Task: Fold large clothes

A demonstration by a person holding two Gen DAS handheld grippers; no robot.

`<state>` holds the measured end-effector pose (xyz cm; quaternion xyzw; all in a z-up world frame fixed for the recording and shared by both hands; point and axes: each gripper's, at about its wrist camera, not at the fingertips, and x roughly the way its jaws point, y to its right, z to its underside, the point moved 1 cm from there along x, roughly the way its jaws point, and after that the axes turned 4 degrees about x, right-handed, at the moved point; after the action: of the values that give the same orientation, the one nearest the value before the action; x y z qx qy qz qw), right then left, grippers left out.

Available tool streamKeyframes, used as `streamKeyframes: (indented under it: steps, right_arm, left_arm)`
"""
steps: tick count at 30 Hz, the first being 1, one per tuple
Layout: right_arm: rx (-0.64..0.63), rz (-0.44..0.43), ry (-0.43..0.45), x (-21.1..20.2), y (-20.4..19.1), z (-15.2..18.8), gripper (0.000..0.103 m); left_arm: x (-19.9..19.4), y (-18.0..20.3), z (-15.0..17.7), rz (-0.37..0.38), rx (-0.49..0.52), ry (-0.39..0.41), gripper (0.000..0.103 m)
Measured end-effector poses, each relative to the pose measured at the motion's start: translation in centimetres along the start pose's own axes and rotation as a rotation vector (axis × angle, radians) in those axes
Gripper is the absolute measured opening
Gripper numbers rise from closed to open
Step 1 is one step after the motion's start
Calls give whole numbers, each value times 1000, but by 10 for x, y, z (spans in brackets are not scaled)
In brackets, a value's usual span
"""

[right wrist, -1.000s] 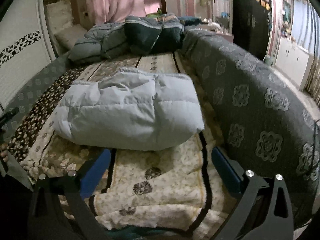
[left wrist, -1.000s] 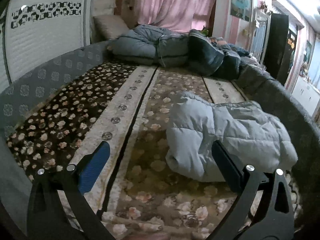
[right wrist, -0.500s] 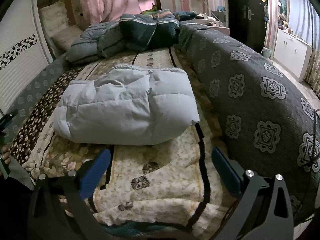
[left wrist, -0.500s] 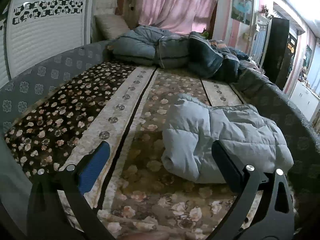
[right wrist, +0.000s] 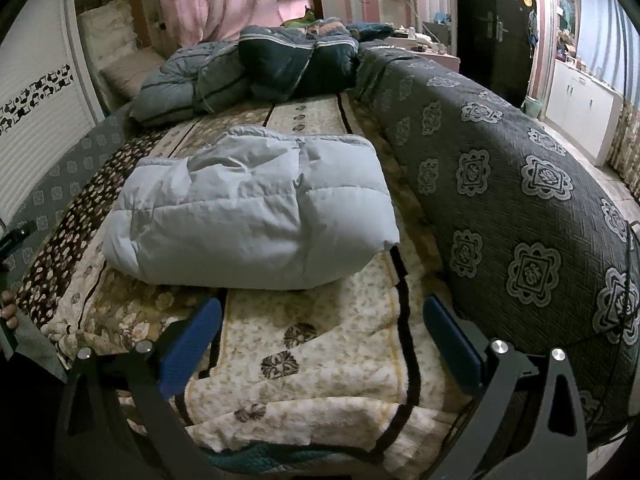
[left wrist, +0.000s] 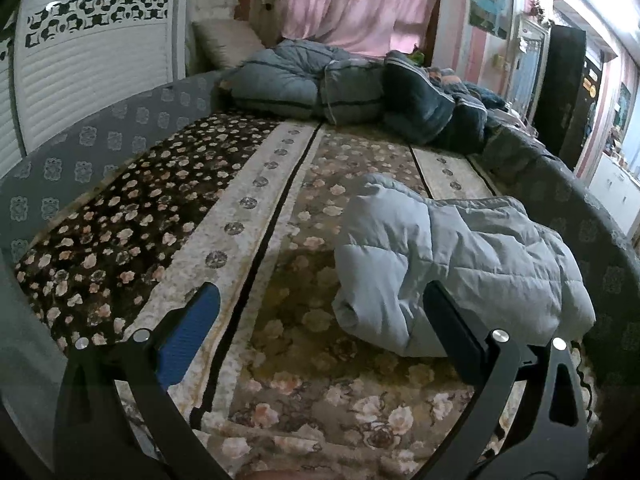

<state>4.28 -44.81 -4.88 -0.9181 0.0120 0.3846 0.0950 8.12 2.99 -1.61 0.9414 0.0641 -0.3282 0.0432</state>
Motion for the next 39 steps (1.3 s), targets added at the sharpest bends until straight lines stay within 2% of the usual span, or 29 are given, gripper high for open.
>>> streamKeyframes:
  steps: [8,18,24,39]
  right_arm:
    - [-2,0,1,0,1,-1,101]
    - [3,5,-3,2,2,0,101]
    - [-11,12,-9,5,-1,1,101]
    - [-11,11,-11,5,-1,1,101]
  left_arm:
    - [-3,7,1,-30,41,14,100]
    - [-3,10,2,0,67,7,100]
    - [2,2,3,-5,38,-16,100]
    - [2,4,6,-6,44,-23,100]
